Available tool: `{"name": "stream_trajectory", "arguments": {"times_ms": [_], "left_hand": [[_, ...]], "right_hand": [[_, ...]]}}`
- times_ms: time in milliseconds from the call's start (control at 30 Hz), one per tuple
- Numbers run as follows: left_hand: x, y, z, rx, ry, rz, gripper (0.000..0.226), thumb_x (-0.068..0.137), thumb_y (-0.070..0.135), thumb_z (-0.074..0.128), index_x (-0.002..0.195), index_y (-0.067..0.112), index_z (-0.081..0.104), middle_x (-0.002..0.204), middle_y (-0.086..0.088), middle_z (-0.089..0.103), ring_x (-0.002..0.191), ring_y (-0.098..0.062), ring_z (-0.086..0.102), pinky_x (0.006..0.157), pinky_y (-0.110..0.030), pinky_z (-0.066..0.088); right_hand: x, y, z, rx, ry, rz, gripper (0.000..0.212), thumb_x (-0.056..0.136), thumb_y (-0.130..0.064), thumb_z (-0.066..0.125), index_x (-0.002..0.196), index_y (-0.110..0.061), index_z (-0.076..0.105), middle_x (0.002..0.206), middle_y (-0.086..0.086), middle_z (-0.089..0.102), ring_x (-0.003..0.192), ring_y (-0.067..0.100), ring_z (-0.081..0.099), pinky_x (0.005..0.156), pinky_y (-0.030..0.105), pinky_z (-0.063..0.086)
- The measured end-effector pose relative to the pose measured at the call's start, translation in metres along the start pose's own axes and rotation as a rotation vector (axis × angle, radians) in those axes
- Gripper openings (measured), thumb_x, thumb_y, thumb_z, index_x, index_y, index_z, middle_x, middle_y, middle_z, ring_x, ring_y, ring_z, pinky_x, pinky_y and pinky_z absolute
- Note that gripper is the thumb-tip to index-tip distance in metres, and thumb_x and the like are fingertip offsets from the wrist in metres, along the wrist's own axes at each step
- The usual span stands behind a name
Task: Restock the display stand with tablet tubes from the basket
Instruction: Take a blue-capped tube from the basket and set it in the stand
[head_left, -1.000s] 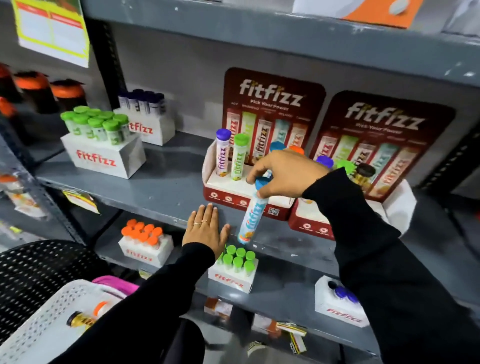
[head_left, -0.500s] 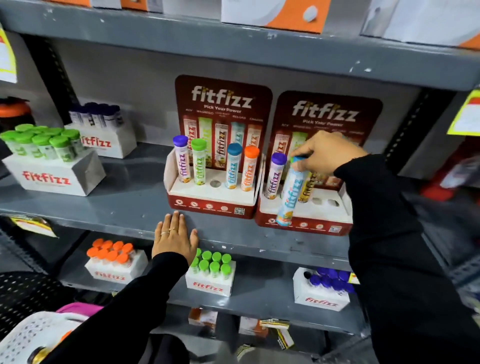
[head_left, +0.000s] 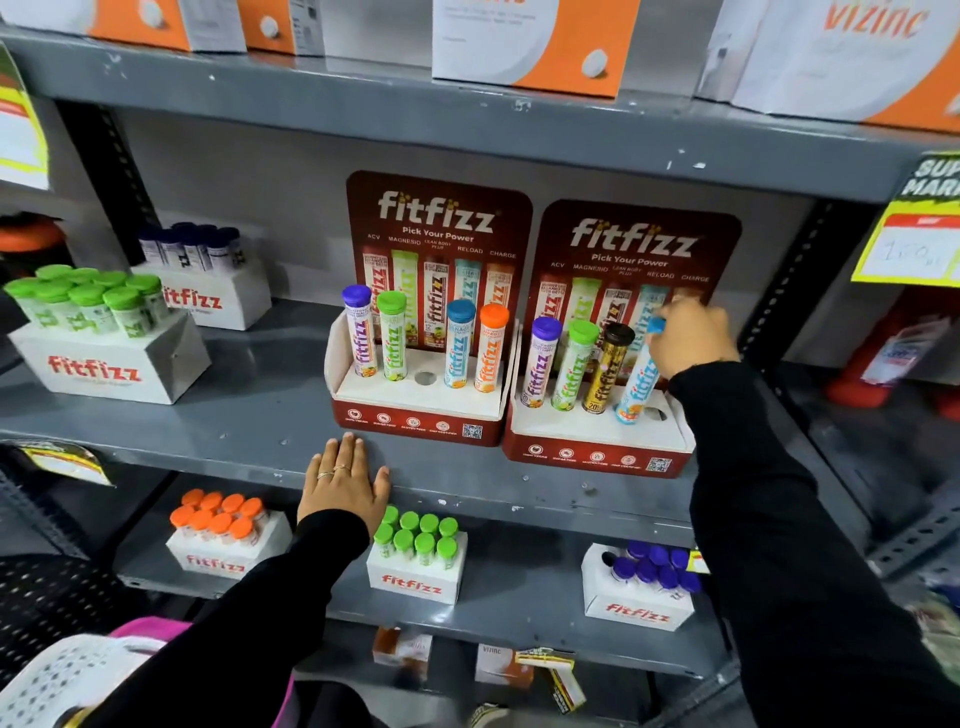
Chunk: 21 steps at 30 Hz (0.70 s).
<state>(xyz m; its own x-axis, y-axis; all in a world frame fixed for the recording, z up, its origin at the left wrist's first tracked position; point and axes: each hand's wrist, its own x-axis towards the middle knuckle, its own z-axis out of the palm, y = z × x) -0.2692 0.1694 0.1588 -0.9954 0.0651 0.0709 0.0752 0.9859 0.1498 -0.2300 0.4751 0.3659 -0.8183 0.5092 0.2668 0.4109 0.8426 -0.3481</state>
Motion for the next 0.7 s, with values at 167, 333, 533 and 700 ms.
{"name": "stream_trajectory", "arguments": {"times_ms": [167,333,533,700], "left_hand": [[0.001,-0.001,-0.001,0.021,-0.012,0.001,0.059,0.098,0.043,0.016,0.146,0.009,0.01,0.156,-0.007,0.008,0.142,-0.021,0.003,0.116,-0.036,0.002],[0.001,0.001,-0.002,0.039,-0.011,0.011,0.059,0.098,0.044,0.014,0.146,0.009,0.009,0.156,-0.007,0.007,0.142,-0.021,0.003,0.116,-0.036,0.002],[0.003,-0.002,-0.003,0.04,-0.018,0.012,0.059,0.098,0.044,0.015,0.146,0.009,0.01,0.156,-0.007,0.007,0.142,-0.021,0.003,0.117,-0.036,0.002],[0.003,-0.002,0.001,0.028,-0.006,0.019,0.059,0.098,0.044,0.016,0.146,0.009,0.011,0.156,-0.007,0.008,0.142,-0.021,0.003,0.117,-0.036,0.002]], "right_hand": [[-0.001,0.003,0.005,-0.014,0.011,-0.05,0.032,0.092,0.007,0.047,0.121,0.002,0.06,0.12,0.031,0.06,0.113,0.046,0.053,0.1,0.051,0.048],[0.005,0.007,0.003,-0.062,0.009,-0.04,0.032,0.09,0.007,0.048,0.119,0.003,0.062,0.119,0.031,0.06,0.107,0.045,0.058,0.096,0.048,0.051],[0.015,0.003,0.014,-0.064,-0.084,-0.029,0.029,0.091,0.003,0.049,0.117,0.002,0.062,0.117,0.026,0.063,0.104,0.04,0.061,0.096,0.046,0.053],[0.014,0.009,0.015,-0.016,-0.166,-0.007,0.044,0.091,0.005,0.047,0.133,-0.007,0.052,0.13,0.025,0.057,0.116,0.042,0.054,0.104,0.044,0.046]]}}
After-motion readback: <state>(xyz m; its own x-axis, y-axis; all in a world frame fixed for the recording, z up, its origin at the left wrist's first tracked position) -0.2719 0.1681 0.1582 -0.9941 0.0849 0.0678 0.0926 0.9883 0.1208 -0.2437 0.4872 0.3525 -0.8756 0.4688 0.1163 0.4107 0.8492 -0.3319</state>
